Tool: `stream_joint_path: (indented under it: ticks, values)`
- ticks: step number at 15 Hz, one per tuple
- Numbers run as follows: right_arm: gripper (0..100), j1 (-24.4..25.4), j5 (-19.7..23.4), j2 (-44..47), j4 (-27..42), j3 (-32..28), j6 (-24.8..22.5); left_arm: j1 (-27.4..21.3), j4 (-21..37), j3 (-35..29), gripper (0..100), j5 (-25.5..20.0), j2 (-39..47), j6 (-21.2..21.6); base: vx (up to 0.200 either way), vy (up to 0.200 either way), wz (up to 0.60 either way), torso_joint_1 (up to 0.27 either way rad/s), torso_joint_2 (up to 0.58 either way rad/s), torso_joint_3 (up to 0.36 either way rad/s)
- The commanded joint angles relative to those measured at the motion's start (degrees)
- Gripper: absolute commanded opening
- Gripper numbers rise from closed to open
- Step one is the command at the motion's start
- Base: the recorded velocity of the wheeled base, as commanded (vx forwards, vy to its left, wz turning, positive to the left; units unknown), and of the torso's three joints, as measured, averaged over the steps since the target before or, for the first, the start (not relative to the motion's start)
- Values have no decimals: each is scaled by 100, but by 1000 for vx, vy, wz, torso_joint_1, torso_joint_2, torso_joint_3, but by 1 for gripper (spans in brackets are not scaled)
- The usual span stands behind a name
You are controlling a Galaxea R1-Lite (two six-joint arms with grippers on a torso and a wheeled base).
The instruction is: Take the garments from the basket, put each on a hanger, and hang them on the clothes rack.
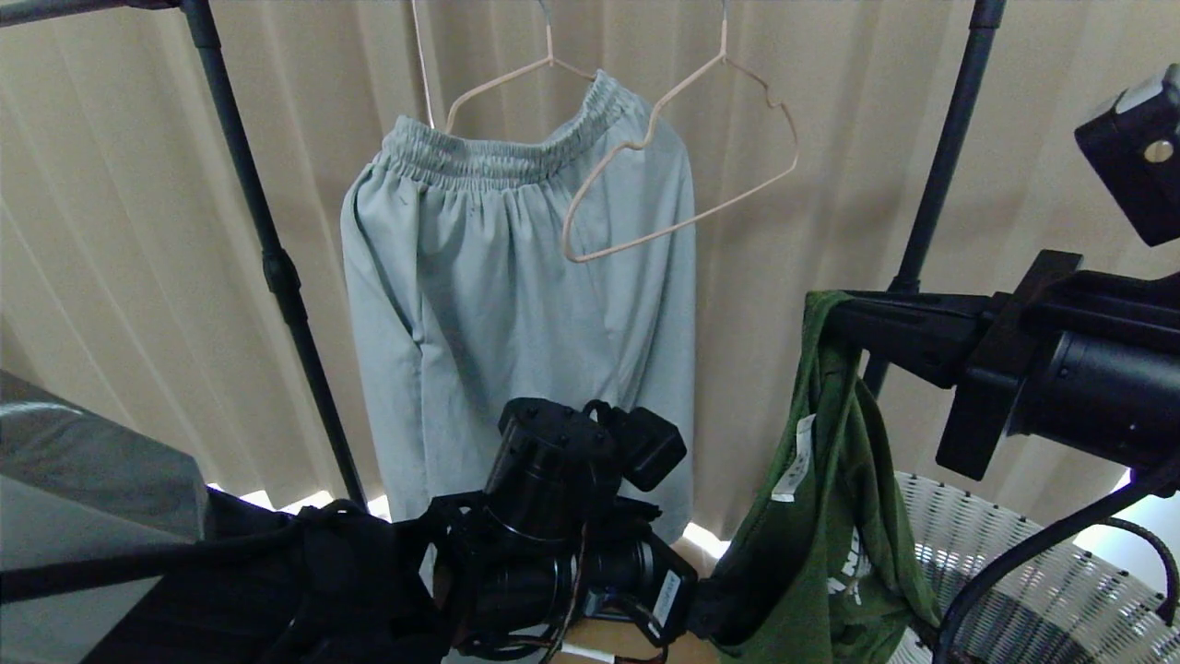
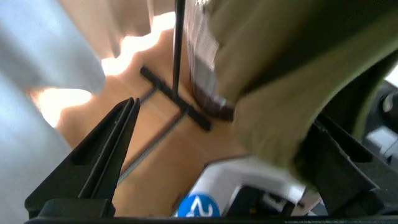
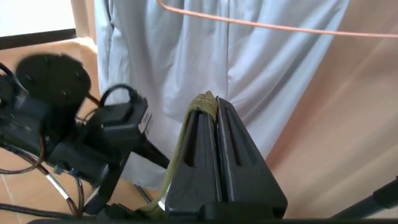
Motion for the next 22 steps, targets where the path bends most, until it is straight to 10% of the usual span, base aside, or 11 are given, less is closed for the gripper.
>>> stream_joint_path:
  ticks: [1, 2, 3, 11, 15, 22]
  values:
    - [0, -9, 1, -109, 10, 13, -2, 0, 4, 316, 100, 3, -140, 8, 0, 0, 0, 0, 0, 0]
    - [0, -18, 1, -117, 10, 22, -2, 0, 4, 412, 100, 3, -211, 16, 0, 0, 0, 0, 0, 0]
    - [0, -27, 1, -144, 10, 22, -2, 0, 4, 456, 0, 3, -246, 16, 0, 0, 0, 0, 0, 0]
    - [0, -659, 1, -258, 10, 339, 297, 607, -471, 2495, 0, 680, -3551, 983, 0, 0, 0, 0, 0, 0]
    - [0, -677, 1, -240, -210, 145, 359, 1617, 2289, 544, 0, 636, -4860, 1133, 0, 0, 0, 0, 0, 0]
    - [0, -1029, -8, -232, -632, -92, 341, 1916, 2394, -862, 0, 680, -4201, 1150, 0, 0, 0, 0, 0, 0]
